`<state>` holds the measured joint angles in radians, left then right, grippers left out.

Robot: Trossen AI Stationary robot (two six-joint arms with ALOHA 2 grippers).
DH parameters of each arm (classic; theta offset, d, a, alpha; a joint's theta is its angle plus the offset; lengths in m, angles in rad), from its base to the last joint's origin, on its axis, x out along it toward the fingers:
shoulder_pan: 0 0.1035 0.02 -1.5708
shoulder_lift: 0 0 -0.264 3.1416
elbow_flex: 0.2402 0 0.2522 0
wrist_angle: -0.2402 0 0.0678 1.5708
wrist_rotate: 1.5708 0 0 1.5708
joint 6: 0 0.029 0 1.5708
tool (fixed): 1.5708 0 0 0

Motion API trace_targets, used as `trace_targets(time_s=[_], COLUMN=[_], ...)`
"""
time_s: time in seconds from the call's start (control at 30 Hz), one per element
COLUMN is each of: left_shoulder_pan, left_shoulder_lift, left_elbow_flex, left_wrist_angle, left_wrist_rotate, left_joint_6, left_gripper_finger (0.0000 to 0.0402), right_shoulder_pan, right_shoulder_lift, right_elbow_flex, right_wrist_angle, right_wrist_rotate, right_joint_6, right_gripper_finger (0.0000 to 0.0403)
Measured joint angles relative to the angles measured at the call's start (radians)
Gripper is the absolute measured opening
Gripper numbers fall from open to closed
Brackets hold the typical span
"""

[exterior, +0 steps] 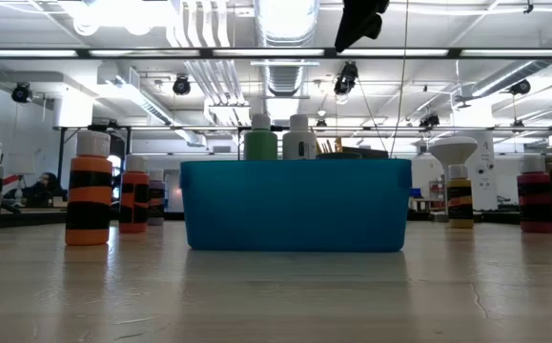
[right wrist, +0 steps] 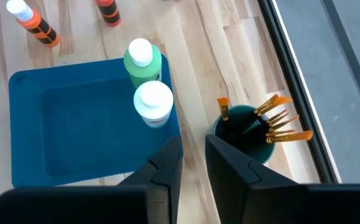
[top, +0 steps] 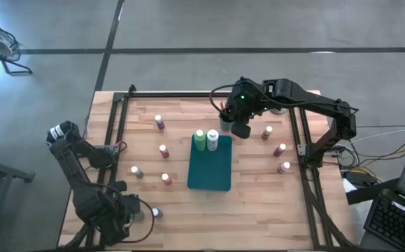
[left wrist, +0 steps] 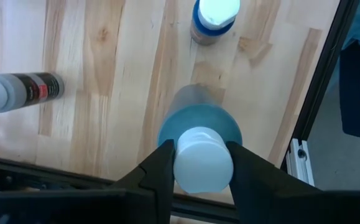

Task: Pick & Place Paint Supplies
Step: Put the large blue paint bottle into the blue bin

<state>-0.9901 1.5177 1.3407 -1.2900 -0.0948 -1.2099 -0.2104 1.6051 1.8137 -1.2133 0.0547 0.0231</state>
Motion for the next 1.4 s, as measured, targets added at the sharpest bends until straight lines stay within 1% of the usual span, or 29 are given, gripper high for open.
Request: trace_targets(time_s=[0.3,0.57,0.9,1.0,1.23,1.4], left_shoulder_pan=[0.002,0.005,0.007,0.008,0.008,0.009], left_shoulder_lift=[-0.001,0.000,0.001,0.001,-0.003,-0.003], left_elbow_flex=[-0.005,-0.006,-0.006,-0.007,-0.006,0.022], left_wrist_angle=[0.009,0.013,0.016,0.016,0.018,0.019], left_wrist_rotate=[0.003,-0.001,-0.003,-0.003,-0.003,-0.008], left_joint_6=[0.001,0.015,0.035,0.035,0.034,0.035], left_gripper_finger=[0.0127,0.0127,0.0128,0.0128,0.0129,0.0135], right_shoulder_pan=[0.001,0.001,0.001,0.001,0.001,0.001], right_shoulder_lift=[0.000,0.000,0.000,0.000,0.000,0.000], right_elbow_flex=[0.000,0.000,0.000,0.000,0.000,0.000], right_wrist_angle=[0.019,0.067,0.073,0.073,0.073,0.073], right_wrist_rotate=[0.000,0.000,0.000,0.000,0.000,-0.001], right_joint_6=[-0.007,-0.012,0.000,0.000,0.000,0.001], right_gripper_finger=[0.0059,0.0079,0.0098,0.0094,0.0068,0.0056])
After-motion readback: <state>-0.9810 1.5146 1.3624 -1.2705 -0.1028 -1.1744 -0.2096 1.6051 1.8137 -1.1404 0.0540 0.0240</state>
